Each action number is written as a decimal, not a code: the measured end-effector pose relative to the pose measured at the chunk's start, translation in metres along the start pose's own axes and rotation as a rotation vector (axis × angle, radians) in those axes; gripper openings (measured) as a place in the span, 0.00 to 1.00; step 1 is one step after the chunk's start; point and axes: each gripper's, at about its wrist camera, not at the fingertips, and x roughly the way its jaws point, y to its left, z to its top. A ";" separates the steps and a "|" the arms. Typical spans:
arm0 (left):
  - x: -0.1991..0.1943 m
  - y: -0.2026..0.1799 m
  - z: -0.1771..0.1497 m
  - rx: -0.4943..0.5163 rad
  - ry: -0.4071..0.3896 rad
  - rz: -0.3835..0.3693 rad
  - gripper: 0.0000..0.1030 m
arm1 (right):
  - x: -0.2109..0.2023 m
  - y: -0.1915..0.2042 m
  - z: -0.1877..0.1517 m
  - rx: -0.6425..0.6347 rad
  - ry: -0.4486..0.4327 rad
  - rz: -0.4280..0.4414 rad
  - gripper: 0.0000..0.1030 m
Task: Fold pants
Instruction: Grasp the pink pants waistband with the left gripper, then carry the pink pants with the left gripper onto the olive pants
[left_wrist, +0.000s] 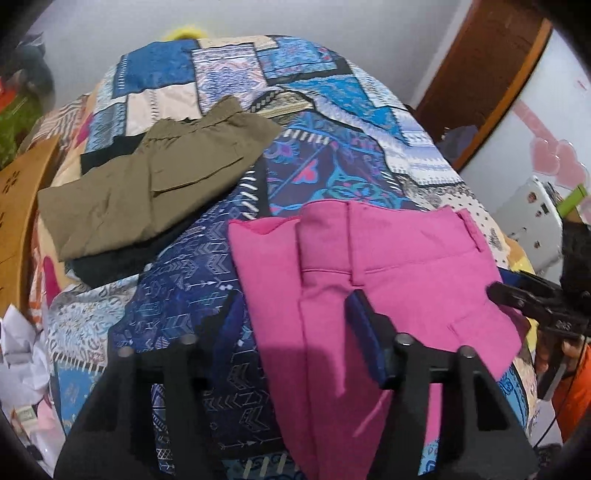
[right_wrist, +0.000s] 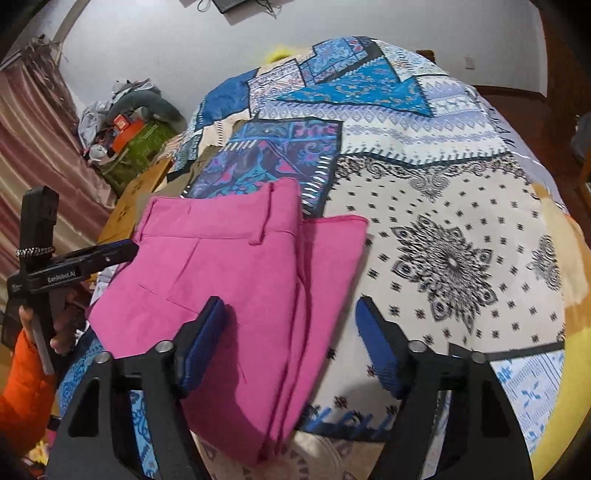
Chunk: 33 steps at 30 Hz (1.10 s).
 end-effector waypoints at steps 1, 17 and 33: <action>0.001 0.000 0.000 -0.002 0.006 -0.018 0.43 | 0.001 0.001 0.001 -0.005 0.003 0.003 0.57; -0.029 -0.014 0.010 -0.004 -0.079 0.026 0.08 | -0.008 0.019 0.014 -0.085 -0.061 -0.015 0.11; -0.094 0.019 0.054 0.008 -0.287 0.171 0.07 | -0.007 0.088 0.086 -0.264 -0.188 0.003 0.10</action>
